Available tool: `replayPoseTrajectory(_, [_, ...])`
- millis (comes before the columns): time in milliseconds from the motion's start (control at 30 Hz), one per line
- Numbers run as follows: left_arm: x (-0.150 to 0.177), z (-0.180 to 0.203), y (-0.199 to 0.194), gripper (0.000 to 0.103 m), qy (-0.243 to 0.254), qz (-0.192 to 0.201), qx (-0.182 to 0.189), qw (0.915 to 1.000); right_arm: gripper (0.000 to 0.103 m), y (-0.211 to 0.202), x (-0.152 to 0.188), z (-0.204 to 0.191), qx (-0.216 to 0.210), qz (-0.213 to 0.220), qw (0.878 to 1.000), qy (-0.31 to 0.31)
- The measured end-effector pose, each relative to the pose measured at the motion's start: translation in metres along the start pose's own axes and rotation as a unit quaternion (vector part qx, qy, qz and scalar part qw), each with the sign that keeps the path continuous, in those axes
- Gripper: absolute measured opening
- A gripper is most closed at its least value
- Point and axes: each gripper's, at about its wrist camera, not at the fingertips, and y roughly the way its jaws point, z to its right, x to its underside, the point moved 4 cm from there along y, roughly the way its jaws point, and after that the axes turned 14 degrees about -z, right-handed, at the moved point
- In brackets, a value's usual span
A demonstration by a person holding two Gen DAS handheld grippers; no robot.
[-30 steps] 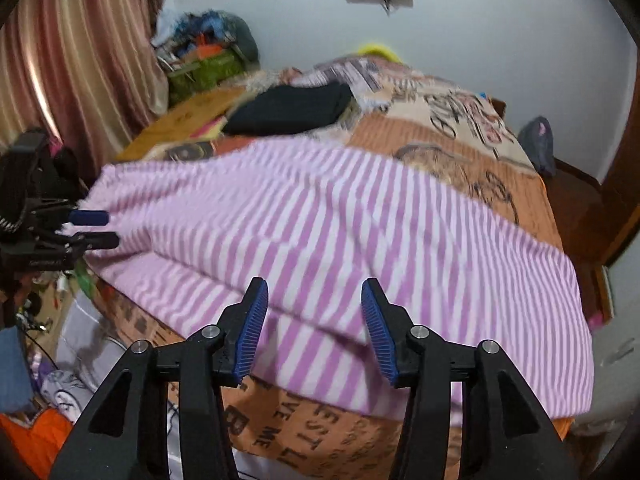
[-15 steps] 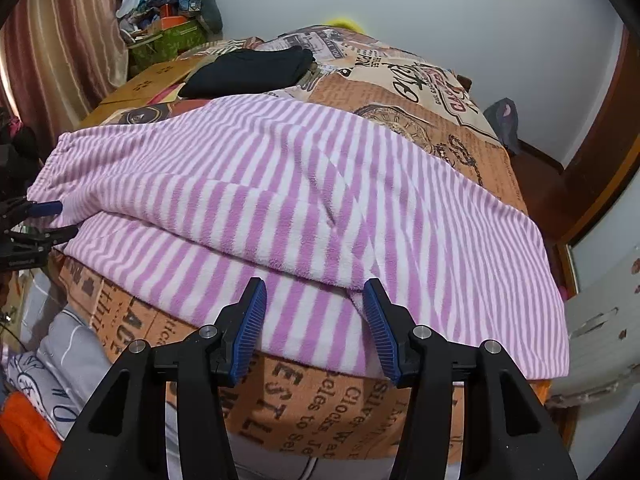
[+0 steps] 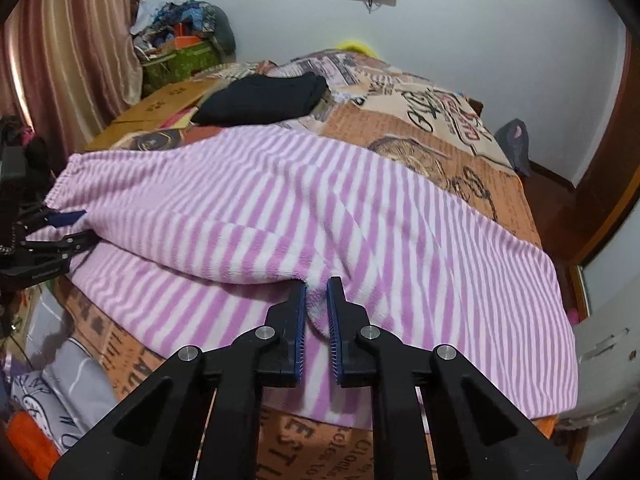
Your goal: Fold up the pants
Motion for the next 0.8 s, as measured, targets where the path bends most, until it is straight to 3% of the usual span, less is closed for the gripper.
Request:
replayPoseTrajectory(233, [0.014, -0.007, -0.027, 0.012, 0.004, 0.015, 0.025, 0.9996, 0.006, -0.017, 0.008, -0.012, -0.030, 0.009, 0.999, -0.014])
replayPoseTrajectory(467, [0.028, -0.013, -0.047, 0.010, 0.003, 0.021, 0.046, 0.9987, 0.006, -0.022, 0.018, -0.019, -0.037, 0.004, 0.999, -0.015])
replayPoseTrajectory(633, [0.038, -0.019, -0.049, 0.010, -0.011, 0.011, 0.050, 0.9986, 0.006, -0.023, 0.022, -0.016, -0.011, -0.004, 1.000, -0.015])
replayPoseTrajectory(800, [0.034, -0.007, -0.069, 0.010, 0.003, 0.030, 0.054, 0.9981, 0.037, -0.019, 0.019, -0.007, 0.008, -0.008, 1.000, -0.014])
